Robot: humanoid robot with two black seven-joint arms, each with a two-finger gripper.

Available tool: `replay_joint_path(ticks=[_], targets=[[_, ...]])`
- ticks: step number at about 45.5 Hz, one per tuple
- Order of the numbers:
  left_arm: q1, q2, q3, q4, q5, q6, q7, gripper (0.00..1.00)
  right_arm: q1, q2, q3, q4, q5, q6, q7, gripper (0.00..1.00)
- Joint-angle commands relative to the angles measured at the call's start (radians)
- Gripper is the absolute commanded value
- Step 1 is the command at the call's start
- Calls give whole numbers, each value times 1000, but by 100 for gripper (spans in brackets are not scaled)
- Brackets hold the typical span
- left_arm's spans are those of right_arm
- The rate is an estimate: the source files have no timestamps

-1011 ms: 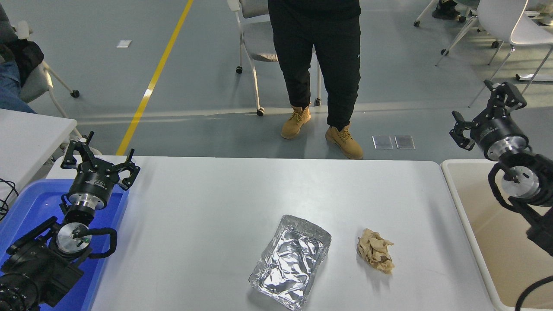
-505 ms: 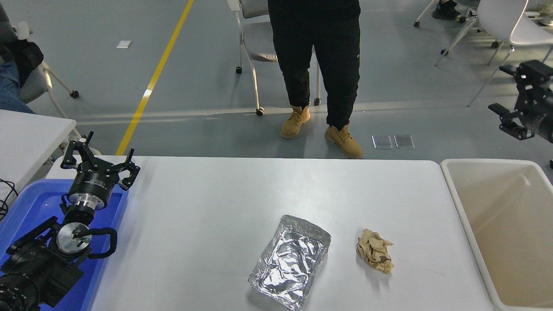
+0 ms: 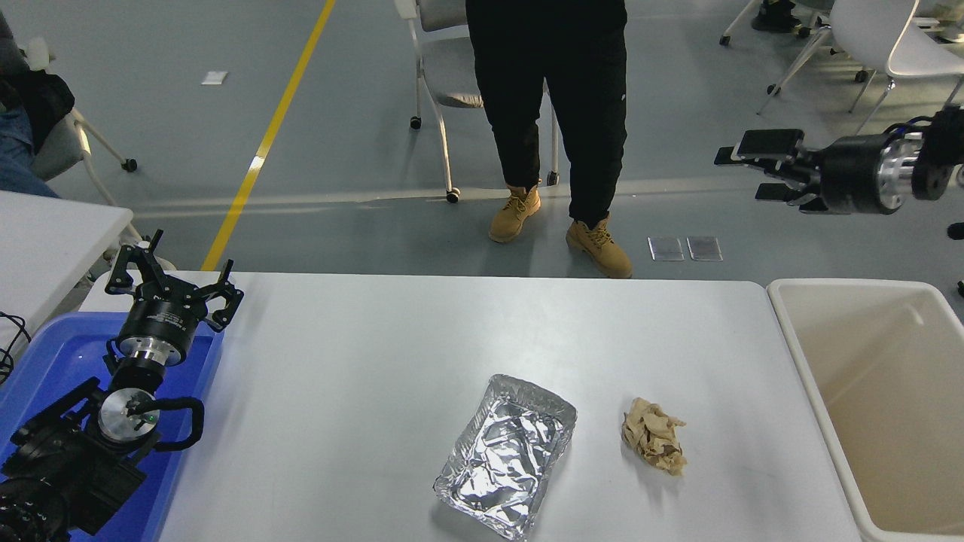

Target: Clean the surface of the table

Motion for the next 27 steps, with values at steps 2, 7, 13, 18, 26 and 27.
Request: replay_joint_path(ticks=[2,7,13,18,26,27], targets=[[0,0,0,0,0,0,0,100,119,232,-238,20,-121,10,5,97],[0,0,0,-1,0,-1,0,100,138,312,-321,23,-179,10,34,97],[0,0,0,0,0,-1,0,100,150,401,-388,32,-265,10,54,97],[0,0,0,-1,0,1,0,100,149,474,-427,35,-313,10,54,97],[0,0,0,0,0,1,0,100,126,571,-448,43,-338,8,54,96],[0,0,0,-1,0,1,0,100,121,582,-448,41,-338,8,54,95]])
